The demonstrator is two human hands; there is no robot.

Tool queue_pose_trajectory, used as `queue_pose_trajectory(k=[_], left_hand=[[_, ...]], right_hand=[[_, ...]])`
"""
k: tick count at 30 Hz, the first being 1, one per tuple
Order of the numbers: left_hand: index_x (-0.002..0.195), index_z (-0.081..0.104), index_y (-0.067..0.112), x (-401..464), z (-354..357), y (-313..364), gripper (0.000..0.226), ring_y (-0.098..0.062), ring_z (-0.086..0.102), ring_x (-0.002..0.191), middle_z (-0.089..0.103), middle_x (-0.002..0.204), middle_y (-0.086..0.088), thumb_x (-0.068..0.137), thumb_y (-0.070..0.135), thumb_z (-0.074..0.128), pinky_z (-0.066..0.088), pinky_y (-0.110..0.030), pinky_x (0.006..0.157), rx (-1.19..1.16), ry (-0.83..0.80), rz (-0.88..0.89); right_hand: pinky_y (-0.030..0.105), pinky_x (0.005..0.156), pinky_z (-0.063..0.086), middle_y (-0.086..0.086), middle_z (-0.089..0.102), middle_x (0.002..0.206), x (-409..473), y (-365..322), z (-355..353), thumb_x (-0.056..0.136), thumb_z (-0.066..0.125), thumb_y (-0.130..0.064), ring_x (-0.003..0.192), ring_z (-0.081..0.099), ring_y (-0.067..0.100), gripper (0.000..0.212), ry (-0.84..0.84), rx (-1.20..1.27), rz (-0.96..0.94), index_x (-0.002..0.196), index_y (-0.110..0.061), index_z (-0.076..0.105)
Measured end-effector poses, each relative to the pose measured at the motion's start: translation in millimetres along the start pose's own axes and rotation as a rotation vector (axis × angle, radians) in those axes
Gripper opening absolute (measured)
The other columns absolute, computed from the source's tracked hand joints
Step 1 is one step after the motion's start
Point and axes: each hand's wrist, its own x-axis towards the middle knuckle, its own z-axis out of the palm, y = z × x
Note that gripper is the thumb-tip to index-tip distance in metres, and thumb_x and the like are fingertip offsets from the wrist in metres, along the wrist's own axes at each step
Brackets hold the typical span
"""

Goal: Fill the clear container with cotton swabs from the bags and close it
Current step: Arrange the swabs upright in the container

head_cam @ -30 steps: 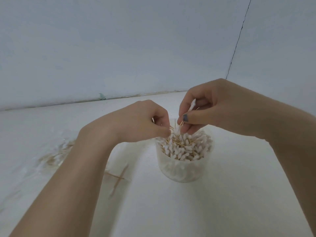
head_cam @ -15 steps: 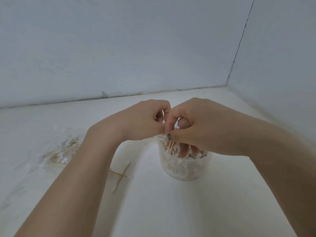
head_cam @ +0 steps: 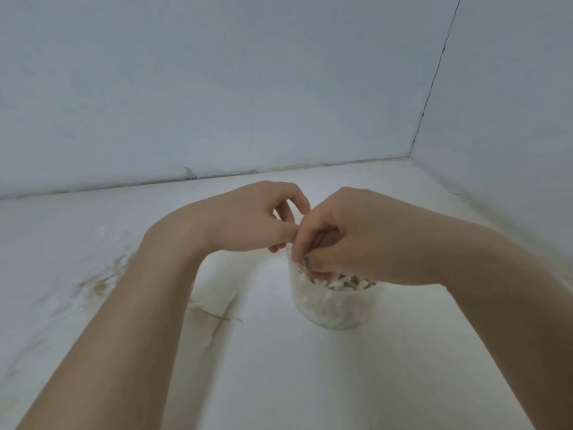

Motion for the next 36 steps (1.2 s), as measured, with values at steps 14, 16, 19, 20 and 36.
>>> queue_pose_trajectory(k=[14,16,19,20,36], left_hand=[[0.103,0.071,0.028,2.0,0.2,-13.0,0.016,-0.017,0.075,0.082,0.075,0.093,0.0,0.092,0.04,0.073,0.056,-0.042,0.097,-0.112,-0.02,-0.007],[0.1,0.071,0.026,3.5,1.0,-15.1,0.015,-0.019,0.075,0.081,0.074,0.091,-0.002,0.093,0.04,0.071,0.056,-0.046,0.097,-0.11,-0.018,0.004],[0.09,0.07,0.023,2.7,-2.5,-18.0,0.013,-0.016,0.073,0.076,0.072,0.09,-0.004,0.092,0.035,0.074,0.057,-0.033,0.084,-0.098,-0.013,-0.003],[0.088,0.069,0.023,2.0,-3.8,-17.5,0.013,-0.013,0.071,0.073,0.072,0.091,-0.003,0.09,0.034,0.075,0.054,-0.023,0.073,-0.081,-0.009,-0.004],[0.083,0.064,0.027,9.8,4.0,-7.4,0.015,-0.01,0.06,0.064,0.067,0.088,0.008,0.081,0.041,0.069,0.045,-0.029,0.06,0.043,0.11,0.111]], right_hand=[[0.038,0.078,0.059,0.008,0.076,0.087,-1.5,21.4,-21.6,0.083,0.073,-0.007,0.077,0.072,0.019,0.013,-0.27,0.177,0.017,0.087,-0.019,0.076],[0.03,0.075,0.057,0.008,0.077,0.089,-1.0,23.9,-22.6,0.084,0.071,-0.005,0.078,0.072,0.021,0.015,-0.284,0.219,0.017,0.089,-0.017,0.076],[0.027,0.077,0.052,0.004,0.077,0.092,-2.4,25.6,-24.1,0.082,0.076,-0.01,0.079,0.07,0.017,0.015,-0.337,0.211,0.011,0.091,-0.021,0.076],[0.026,0.076,0.051,0.003,0.077,0.09,-2.1,25.1,-23.0,0.081,0.077,-0.011,0.076,0.069,0.014,0.013,-0.342,0.201,0.013,0.09,-0.021,0.076],[0.016,0.054,0.042,-0.026,0.056,0.054,15.7,20.1,9.8,0.081,0.073,-0.027,0.053,0.053,-0.006,0.006,-0.022,-0.042,0.02,0.078,-0.032,0.072]])
